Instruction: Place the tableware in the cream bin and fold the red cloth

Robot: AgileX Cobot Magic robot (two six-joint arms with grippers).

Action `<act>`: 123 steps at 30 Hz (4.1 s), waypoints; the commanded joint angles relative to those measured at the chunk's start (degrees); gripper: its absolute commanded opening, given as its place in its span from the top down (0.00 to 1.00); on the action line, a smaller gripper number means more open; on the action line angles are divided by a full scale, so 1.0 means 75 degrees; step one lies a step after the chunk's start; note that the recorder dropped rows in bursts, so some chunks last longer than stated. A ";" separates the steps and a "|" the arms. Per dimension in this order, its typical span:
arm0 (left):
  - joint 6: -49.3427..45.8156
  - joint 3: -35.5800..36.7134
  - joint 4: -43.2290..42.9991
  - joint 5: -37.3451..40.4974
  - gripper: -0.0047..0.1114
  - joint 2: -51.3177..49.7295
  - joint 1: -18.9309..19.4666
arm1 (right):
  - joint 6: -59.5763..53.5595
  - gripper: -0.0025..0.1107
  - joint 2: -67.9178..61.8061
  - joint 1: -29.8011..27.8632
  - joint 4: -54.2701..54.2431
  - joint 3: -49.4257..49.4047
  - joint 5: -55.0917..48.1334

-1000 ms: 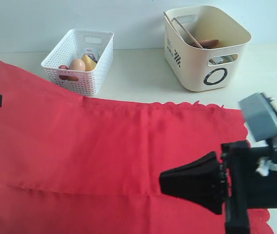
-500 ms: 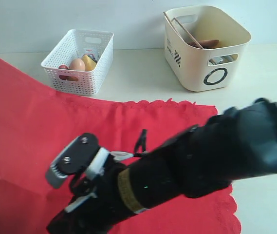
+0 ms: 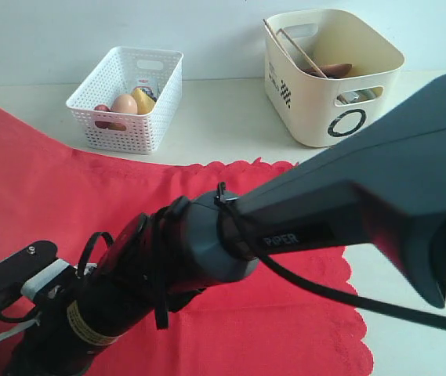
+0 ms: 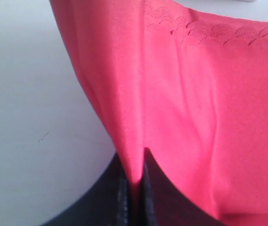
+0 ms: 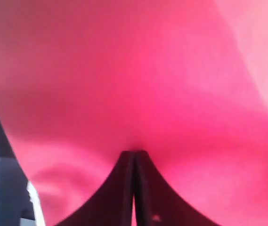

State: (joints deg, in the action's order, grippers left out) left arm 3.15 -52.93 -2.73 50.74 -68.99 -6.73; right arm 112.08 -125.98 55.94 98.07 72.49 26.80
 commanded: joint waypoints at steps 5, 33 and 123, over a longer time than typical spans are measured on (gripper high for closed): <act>-0.0172 -0.0688 0.0280 0.0707 0.96 0.0317 -0.0722 | 0.0324 0.98 0.0381 0.0003 0.0251 0.0278 0.1234; 0.0651 -0.0938 0.0364 0.0334 0.96 -0.0536 -0.4680 | -0.0807 0.98 0.3440 -0.2729 0.0251 -0.4522 -0.2605; 0.1578 0.2082 -0.0557 -0.4732 0.95 -0.1462 -0.8196 | -0.0809 0.98 0.6789 -0.4860 -0.0716 -0.5878 -0.4736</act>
State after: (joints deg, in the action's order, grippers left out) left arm 15.11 -37.15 -6.02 15.65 -82.48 -67.20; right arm 106.21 -74.94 19.70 92.25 28.56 -8.39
